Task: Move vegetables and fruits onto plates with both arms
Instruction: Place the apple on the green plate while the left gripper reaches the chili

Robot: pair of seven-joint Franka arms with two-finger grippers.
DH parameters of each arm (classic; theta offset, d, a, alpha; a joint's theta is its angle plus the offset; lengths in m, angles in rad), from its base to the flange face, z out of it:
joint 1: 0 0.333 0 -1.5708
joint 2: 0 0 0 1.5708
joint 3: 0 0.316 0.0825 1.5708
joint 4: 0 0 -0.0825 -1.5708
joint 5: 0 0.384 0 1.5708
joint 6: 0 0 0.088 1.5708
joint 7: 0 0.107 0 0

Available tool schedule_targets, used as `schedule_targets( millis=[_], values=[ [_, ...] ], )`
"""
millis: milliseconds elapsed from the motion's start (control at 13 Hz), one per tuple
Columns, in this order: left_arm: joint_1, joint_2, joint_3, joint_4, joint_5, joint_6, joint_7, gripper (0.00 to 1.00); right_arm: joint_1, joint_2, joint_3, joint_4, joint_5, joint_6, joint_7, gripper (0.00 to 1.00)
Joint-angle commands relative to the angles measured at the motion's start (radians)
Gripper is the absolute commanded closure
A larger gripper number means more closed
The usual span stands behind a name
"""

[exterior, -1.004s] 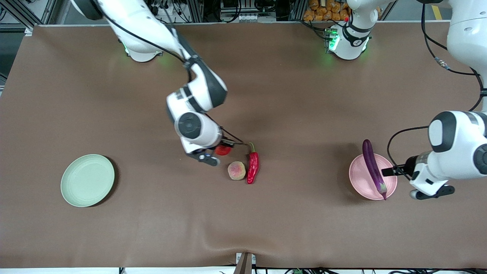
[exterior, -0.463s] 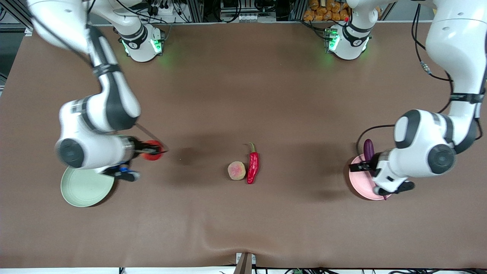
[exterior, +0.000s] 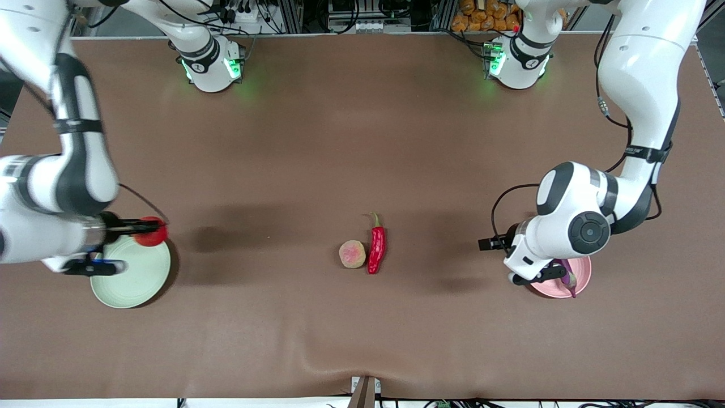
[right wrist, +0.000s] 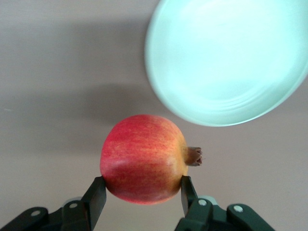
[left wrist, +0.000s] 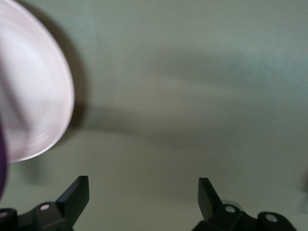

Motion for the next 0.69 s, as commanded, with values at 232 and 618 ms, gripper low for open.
schedule_targets(
  millis=[232,618],
  values=[
    [-0.140,0.083,0.013,0.010,-0.016,0.167,-0.182,0.00,-0.108,0.088,0.026,-0.069,-0.043,0.173,-0.116,1.00],
    [-0.192,0.137,0.016,0.016,-0.015,0.257,-0.246,0.00,-0.111,0.125,0.026,-0.069,-0.040,0.207,-0.117,0.17]
  ],
)
